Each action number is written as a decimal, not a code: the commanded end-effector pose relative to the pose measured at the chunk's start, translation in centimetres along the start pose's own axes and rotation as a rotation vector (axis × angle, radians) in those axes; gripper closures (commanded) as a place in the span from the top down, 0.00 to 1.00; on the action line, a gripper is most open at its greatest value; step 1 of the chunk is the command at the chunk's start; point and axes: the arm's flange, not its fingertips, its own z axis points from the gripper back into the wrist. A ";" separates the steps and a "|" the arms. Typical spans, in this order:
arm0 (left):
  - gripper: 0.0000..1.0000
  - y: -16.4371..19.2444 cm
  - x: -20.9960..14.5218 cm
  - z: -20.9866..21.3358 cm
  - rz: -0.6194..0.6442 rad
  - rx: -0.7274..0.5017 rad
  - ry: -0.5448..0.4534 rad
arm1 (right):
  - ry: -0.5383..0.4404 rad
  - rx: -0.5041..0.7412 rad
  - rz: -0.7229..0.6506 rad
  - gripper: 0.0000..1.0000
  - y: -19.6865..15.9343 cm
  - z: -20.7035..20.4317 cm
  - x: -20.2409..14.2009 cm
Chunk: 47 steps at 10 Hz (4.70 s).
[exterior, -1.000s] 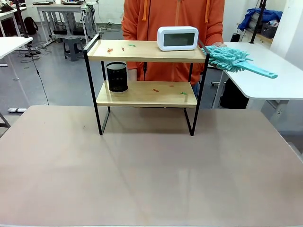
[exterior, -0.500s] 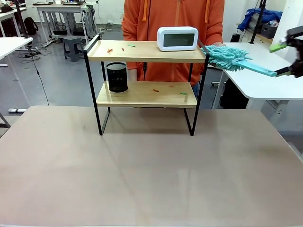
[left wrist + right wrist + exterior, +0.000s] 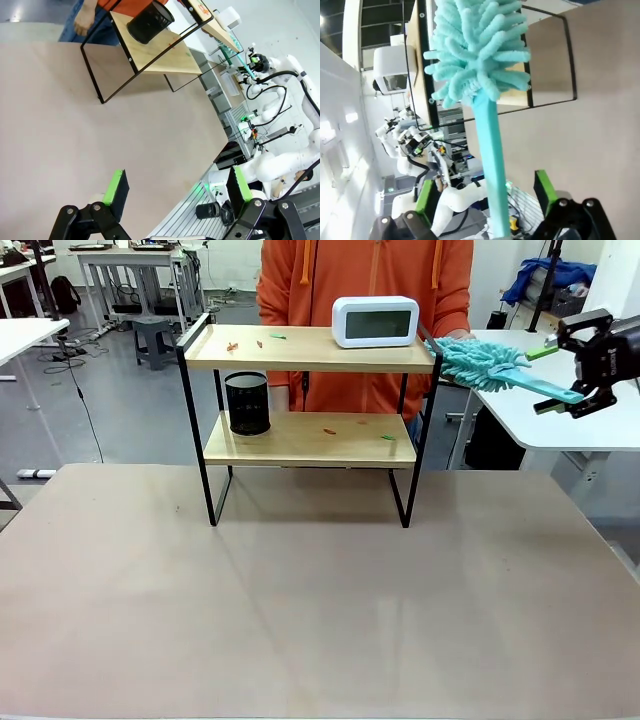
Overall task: Clean the shelf.
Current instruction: Pick up the Duster from the human, then clean the specific tier of the Shelf with the Duster once objects are removed.
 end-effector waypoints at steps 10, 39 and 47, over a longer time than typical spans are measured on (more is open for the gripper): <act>1.00 -0.1 0.2 -0.2 -0.024 -0.016 -0.018 | -0.091 0.084 -0.066 0.00 -1.6 -0.7 1.7; 1.00 -0.1 0.2 -0.2 -0.024 -0.016 -0.018 | -0.042 -0.456 0.650 0.00 0.4 13.2 -27.1; 1.00 -0.1 0.2 -0.2 -0.024 -0.016 -0.018 | -0.042 -0.456 0.650 0.00 0.4 13.2 -27.1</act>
